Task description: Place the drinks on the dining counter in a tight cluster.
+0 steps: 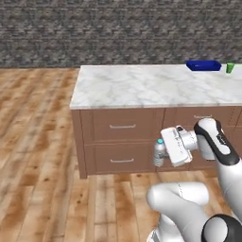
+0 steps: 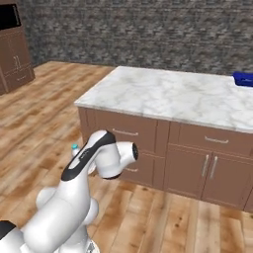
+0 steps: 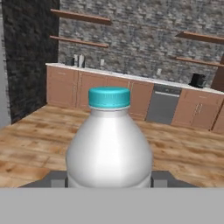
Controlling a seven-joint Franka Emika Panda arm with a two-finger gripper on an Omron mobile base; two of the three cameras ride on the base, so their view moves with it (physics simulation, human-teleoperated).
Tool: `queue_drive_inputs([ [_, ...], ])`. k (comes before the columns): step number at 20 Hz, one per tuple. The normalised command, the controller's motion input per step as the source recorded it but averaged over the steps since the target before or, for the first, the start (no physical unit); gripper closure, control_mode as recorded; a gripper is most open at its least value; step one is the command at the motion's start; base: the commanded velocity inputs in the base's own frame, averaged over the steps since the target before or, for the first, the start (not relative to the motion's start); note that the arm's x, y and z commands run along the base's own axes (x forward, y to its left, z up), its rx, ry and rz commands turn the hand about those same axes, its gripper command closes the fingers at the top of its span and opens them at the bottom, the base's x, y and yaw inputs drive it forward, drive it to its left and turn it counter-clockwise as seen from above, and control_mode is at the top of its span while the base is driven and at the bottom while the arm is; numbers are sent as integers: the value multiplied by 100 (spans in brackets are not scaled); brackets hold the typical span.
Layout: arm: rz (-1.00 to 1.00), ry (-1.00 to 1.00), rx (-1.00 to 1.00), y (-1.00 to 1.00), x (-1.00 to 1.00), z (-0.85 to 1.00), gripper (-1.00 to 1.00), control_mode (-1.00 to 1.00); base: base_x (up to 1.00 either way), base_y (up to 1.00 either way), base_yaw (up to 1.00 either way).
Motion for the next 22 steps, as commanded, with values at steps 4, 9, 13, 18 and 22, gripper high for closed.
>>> queue_drive_inputs([
  [4,0,0,0,0,0,0,100,100,82,-3,-1],
  [9,0,0,0,0,0,0,100,100,87,-13,0],
  [13,0,0,0,0,0,0,100,100,82,-19,0],
  [18,0,0,0,0,0,0,100,100,76,-19,0],
  [22,0,0,0,0,0,0,100,100,57,-16,-15],
])
